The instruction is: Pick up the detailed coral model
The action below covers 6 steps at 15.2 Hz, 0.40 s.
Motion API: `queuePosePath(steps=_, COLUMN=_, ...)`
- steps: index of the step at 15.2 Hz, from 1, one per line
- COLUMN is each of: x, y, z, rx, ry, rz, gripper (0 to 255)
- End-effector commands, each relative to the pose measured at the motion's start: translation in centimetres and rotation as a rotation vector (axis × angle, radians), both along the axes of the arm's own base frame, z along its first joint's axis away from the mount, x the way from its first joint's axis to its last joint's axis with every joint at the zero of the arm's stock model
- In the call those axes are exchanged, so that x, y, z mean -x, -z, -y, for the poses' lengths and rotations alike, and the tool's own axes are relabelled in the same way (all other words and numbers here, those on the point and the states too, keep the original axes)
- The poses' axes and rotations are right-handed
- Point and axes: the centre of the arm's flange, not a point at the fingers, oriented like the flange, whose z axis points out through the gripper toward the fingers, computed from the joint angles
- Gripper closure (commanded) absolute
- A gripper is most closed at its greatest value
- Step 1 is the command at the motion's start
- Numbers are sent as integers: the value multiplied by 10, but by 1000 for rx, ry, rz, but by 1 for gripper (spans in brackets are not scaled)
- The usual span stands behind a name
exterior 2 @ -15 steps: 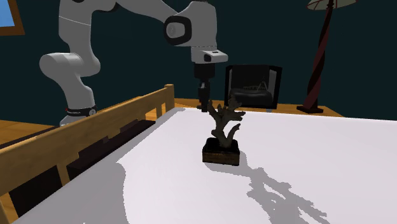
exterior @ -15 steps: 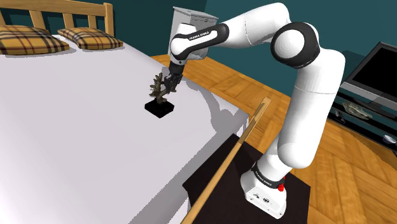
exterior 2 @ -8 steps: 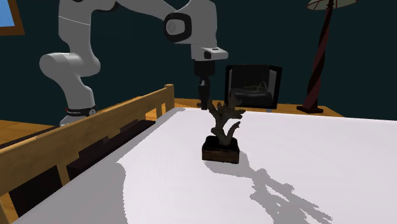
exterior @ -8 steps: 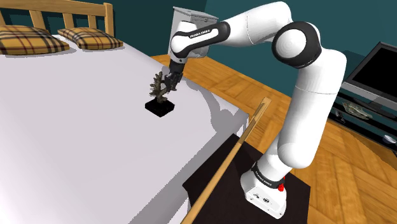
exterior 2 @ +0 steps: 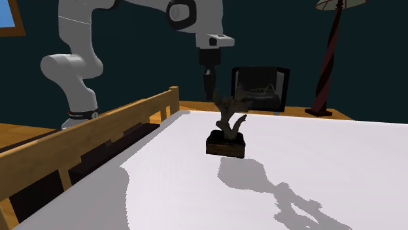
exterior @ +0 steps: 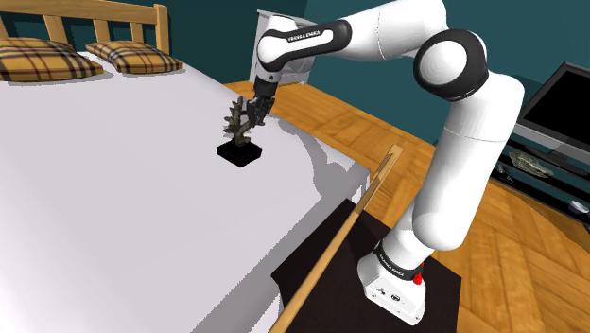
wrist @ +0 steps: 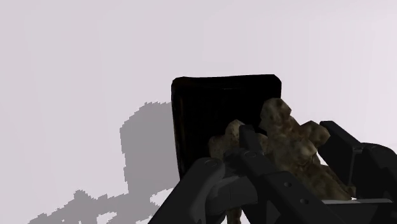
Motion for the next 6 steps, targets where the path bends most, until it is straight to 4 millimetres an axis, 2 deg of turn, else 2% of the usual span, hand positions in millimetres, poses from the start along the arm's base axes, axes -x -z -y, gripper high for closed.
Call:
queuePosePath(steps=1, x=-2, y=-13, z=1, rx=0, ry=0, rz=3, gripper=255)
queuePosePath(steps=4, x=-2, y=-28, z=1, rx=0, ry=0, rz=3, gripper=255)
queuePosePath(steps=6, x=-2, y=-29, z=1, rx=0, ry=0, rz=3, gripper=255)
